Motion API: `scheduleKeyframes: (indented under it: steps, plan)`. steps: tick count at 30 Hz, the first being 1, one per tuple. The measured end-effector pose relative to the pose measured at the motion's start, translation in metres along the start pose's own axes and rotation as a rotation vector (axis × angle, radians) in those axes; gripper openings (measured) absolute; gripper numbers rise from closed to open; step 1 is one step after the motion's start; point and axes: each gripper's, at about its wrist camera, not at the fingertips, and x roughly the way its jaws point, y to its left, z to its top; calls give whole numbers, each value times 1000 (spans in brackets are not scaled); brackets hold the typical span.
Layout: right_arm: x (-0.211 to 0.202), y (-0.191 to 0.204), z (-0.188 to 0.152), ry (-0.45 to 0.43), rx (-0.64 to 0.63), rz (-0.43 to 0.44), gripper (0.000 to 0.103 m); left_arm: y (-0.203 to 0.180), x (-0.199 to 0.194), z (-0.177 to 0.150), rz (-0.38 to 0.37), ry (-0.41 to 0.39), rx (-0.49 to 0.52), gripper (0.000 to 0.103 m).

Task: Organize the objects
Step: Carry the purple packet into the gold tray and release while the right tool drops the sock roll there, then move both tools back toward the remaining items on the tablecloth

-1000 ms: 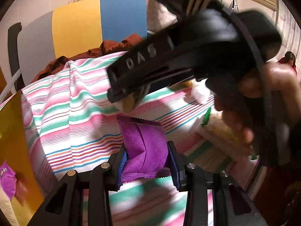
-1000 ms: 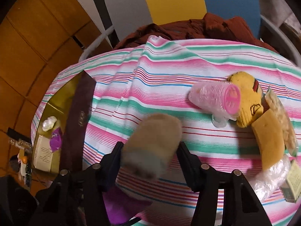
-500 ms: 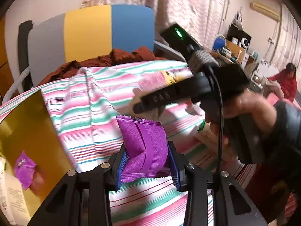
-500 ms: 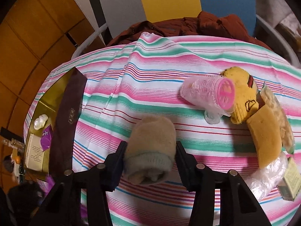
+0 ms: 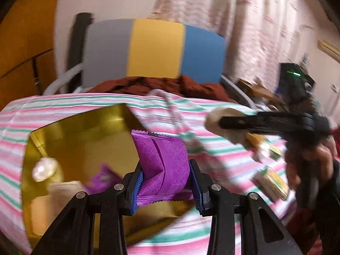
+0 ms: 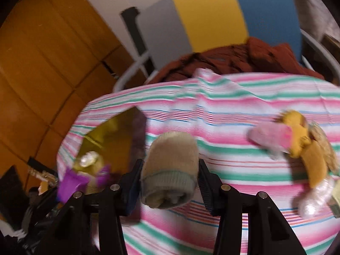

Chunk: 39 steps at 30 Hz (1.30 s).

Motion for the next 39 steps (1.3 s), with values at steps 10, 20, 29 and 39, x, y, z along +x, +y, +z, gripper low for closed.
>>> scheduleKeyframes:
  steps: [10, 20, 29, 39]
  plan:
    - [61, 117, 24, 36, -29, 207, 59, 106, -11, 14, 207, -41, -200, 48]
    - [62, 166, 0, -23, -127, 132, 103, 156, -26, -18, 300, -16, -312, 49]
    - [34, 158, -45, -173, -194, -150, 103, 136, -35, -31, 312, -17, -264, 49]
    - [-6, 153, -79, -336, -338, -373, 103, 104, -47, -29, 308, -46, -176, 49]
